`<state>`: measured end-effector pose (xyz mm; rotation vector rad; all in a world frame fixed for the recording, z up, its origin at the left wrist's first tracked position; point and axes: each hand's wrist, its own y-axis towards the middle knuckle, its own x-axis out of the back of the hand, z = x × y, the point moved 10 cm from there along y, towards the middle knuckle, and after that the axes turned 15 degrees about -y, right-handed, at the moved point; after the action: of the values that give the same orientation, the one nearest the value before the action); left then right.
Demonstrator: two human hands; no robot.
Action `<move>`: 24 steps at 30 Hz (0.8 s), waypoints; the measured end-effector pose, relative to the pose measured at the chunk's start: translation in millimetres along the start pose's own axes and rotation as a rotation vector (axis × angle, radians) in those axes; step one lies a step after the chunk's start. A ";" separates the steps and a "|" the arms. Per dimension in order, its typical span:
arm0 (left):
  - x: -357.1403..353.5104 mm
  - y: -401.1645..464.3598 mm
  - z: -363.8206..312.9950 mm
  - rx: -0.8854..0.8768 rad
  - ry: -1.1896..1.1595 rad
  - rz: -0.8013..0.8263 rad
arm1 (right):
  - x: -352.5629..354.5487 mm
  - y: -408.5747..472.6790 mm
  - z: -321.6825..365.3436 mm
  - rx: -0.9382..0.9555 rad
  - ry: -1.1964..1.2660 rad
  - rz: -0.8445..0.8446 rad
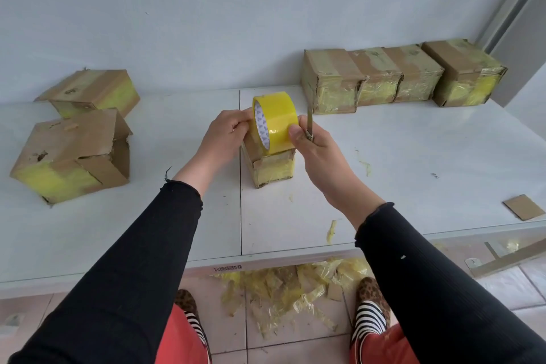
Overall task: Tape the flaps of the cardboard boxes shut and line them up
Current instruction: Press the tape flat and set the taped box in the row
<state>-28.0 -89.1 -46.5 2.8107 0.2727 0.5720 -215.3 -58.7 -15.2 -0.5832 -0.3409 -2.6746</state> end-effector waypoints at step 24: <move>-22.5 -33.6 15.4 0.243 0.153 0.445 | -11.7 -51.4 -51.2 -0.287 -0.303 0.162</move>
<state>-46.5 -65.7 -77.9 3.0811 -0.2866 0.9048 -244.5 -24.7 -73.5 -1.0598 0.0141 -2.4940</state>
